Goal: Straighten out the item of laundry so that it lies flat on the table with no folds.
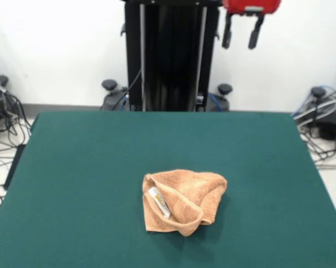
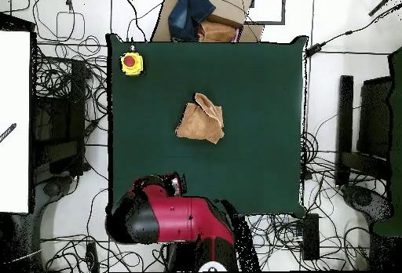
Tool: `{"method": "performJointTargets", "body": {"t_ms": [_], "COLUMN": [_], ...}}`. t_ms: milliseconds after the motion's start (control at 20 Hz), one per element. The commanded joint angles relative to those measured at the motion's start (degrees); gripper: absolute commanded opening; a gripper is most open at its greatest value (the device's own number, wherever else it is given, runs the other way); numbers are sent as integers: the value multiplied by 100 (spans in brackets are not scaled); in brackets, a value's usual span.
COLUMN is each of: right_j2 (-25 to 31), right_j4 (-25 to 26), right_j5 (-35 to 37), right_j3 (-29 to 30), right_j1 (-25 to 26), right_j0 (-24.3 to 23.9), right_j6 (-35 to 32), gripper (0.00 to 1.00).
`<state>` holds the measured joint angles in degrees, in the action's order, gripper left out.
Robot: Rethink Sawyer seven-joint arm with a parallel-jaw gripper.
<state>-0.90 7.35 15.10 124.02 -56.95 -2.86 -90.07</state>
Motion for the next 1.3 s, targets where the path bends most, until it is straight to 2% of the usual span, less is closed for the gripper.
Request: {"method": "performJointTargets", "body": {"t_ms": [50, 500, 650, 850, 1050, 1150, 1300], "right_j2": [-158, -224, -186, -87, -164, -184, -71], "right_j4": [470, 823, 892, 869, 901, 897, 920], "right_j5": [-612, -1664, -1807, -1485, -2050, -1995, -1563], "right_j3": [99, -50, -183, -322, -498, -566, -503], "right_j1": [718, 1426, 1589, 1442, 1751, 1700, 1359], "right_j0": [-201, -393, -465, -509, -459, -438, -499], "right_j6": [-773, -833, -771, -630, -724, -695, -559], "gripper": [100, 100, 100, 100, 100, 100, 100]}}
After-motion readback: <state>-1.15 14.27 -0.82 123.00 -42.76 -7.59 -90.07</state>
